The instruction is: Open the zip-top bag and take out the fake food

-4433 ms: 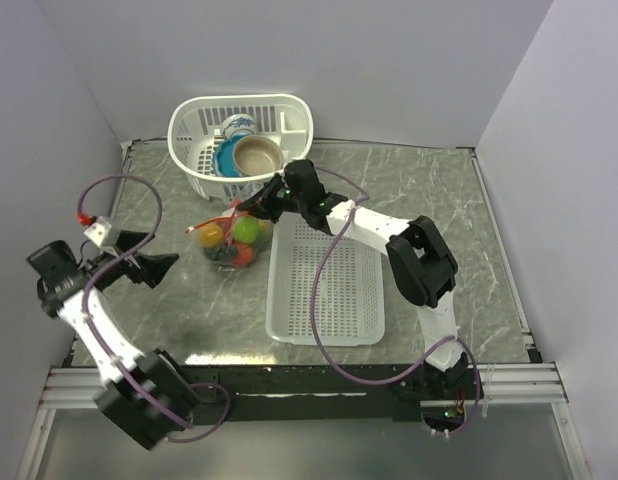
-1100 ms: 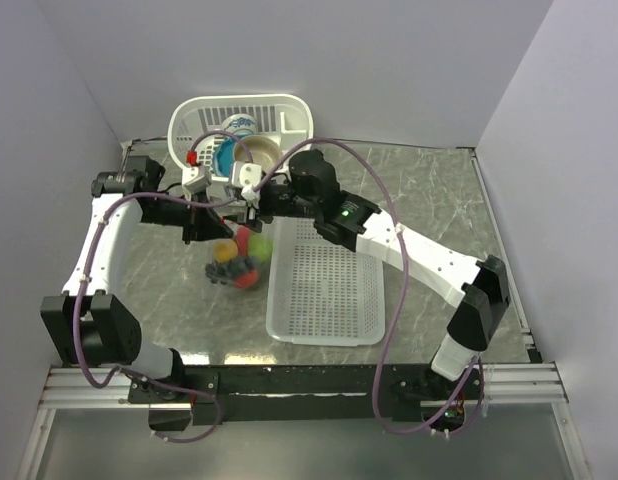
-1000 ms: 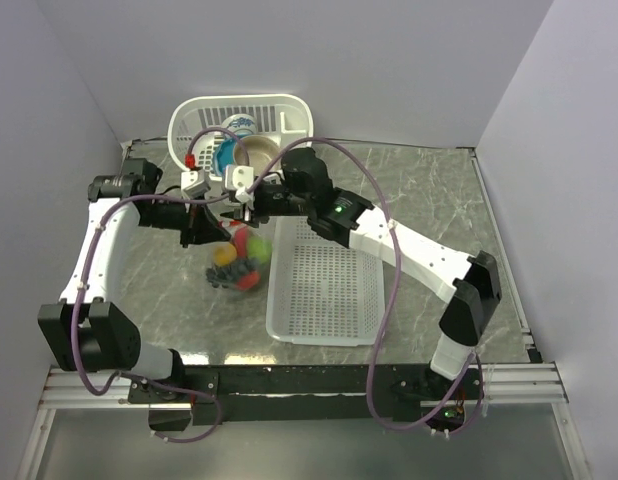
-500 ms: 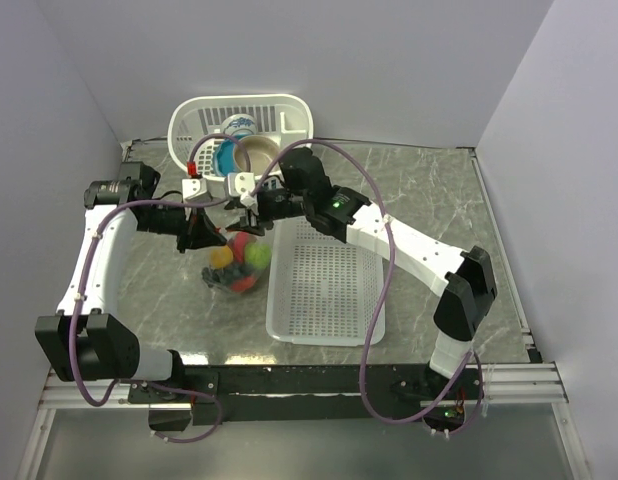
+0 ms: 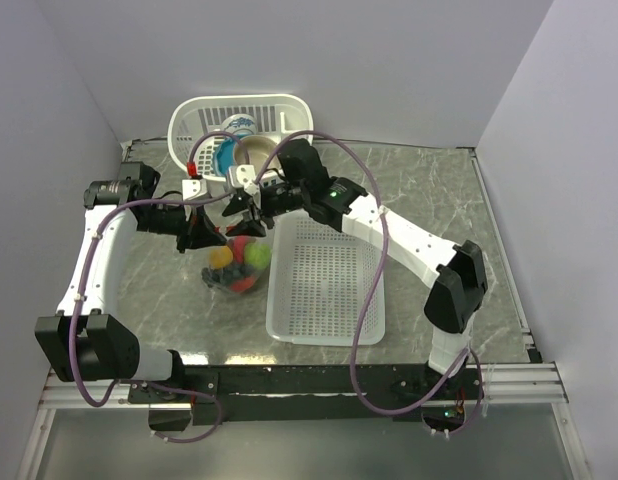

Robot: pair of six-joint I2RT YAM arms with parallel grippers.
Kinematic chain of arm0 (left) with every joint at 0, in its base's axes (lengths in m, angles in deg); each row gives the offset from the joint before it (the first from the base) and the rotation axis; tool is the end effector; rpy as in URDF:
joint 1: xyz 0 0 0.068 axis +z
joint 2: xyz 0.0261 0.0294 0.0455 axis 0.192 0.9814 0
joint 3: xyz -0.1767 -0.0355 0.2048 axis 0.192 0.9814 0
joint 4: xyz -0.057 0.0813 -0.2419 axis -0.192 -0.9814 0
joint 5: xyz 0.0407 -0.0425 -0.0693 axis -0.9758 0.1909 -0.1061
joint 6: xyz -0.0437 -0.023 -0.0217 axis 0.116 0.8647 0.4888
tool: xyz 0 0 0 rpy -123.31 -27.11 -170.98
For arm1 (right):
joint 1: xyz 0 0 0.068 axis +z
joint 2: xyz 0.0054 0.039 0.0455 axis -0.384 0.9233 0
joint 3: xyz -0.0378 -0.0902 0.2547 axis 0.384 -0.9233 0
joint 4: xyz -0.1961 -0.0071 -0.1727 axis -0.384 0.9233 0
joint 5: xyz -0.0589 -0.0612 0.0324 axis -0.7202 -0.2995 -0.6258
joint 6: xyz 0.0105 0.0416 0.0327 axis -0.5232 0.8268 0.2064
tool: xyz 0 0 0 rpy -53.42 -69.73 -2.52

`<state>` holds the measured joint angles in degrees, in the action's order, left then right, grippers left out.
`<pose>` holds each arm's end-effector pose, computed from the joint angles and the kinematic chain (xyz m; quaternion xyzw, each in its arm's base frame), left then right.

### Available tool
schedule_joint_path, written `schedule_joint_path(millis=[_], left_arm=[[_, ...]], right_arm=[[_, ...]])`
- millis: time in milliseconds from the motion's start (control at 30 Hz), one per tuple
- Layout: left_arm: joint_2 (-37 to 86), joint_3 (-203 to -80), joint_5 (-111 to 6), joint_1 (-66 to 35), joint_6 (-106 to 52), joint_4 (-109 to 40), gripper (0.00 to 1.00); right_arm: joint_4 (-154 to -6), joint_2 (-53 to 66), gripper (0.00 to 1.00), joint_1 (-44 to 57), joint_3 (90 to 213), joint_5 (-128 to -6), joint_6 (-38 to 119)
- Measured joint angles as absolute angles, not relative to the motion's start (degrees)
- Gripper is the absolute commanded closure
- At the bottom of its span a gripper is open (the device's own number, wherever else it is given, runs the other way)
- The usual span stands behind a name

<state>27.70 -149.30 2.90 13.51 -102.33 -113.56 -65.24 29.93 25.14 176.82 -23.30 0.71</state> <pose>0.2342 -0.0218 0.3509 0.4867 0.6927 -0.3797 0.3730 0.2660 0.3340 0.3816 -0.6670 0.3968 0.4170 0.4730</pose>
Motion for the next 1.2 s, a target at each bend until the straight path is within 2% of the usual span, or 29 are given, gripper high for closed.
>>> schedule_joint_path(millis=[467,800,1067,1200], left_arm=[[27.7,-149.1,3.0,13.5,-102.8,-113.6,0.99],[27.7,-148.5,3.0,13.5,-103.2,-113.6,0.99],[27.7,-148.4,3.0,13.5,-103.2,-113.6,0.99],[27.7,-148.5,3.0,13.5,-103.2,-113.6,0.99]], right_arm=[[-71.4,32.2,0.61,24.5,177.8,-19.7,9.2],[-75.7,32.2,0.47,23.2,175.4,-18.8,12.8],[-77.0,32.3,0.48,22.1,174.7,-17.7,14.7],[-78.2,32.5,0.43,22.1,174.3,-16.9,15.9]])
